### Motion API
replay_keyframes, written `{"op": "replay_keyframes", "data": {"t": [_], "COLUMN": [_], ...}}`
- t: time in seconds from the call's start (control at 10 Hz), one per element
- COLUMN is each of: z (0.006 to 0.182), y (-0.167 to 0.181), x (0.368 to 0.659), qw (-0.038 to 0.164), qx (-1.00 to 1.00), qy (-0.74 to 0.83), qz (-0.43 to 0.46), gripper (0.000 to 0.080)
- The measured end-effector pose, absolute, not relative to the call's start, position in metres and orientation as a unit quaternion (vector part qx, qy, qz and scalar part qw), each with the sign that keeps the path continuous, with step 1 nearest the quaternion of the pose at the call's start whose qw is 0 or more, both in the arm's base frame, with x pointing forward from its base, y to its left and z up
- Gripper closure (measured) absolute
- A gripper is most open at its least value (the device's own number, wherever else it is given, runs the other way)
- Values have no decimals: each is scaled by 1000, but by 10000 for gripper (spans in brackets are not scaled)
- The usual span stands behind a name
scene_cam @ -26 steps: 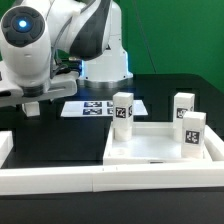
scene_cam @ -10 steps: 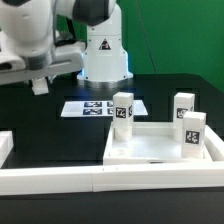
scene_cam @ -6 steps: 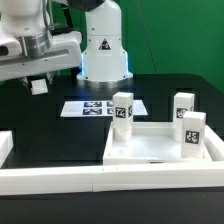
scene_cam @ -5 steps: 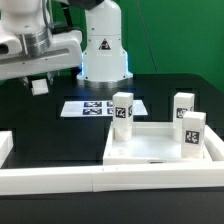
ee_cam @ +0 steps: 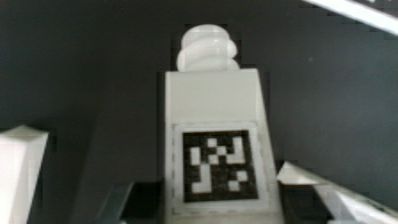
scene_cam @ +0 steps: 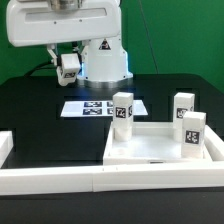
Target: Assemble square table
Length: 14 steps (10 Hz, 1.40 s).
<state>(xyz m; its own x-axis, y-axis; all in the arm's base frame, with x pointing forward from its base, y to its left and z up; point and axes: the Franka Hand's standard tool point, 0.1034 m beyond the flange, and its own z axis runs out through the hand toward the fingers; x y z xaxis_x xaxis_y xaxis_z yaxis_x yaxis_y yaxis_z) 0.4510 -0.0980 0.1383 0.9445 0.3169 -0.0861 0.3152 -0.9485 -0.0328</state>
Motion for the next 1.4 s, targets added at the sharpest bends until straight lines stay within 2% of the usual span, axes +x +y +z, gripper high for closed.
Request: {"op": "replay_keyframes", "data": {"t": [0.4,0.5,0.6,0.7,0.9,1.0,1.1,1.2,1.3,1.4], "z": [138,142,155,175,212,223,223,234,250,251], "y": [-107,-94,-79,-65,-45,-33,-29,-33,-27,-25], "x": [453,461,477,498,537,548,548,548,542,540], "qw": [8,12,24,36,39,33,32,21,23,28], "qx": [-985,-986,-985,-982,-975,-971,-971,-963,-957,-958], "qy": [-158,-150,-138,-123,-100,-89,-93,-96,-91,-93], "qz": [-69,-78,-103,-136,-196,-218,-219,-251,-275,-270], "gripper": [511,511,511,511,511,511,511,511,511,511]}}
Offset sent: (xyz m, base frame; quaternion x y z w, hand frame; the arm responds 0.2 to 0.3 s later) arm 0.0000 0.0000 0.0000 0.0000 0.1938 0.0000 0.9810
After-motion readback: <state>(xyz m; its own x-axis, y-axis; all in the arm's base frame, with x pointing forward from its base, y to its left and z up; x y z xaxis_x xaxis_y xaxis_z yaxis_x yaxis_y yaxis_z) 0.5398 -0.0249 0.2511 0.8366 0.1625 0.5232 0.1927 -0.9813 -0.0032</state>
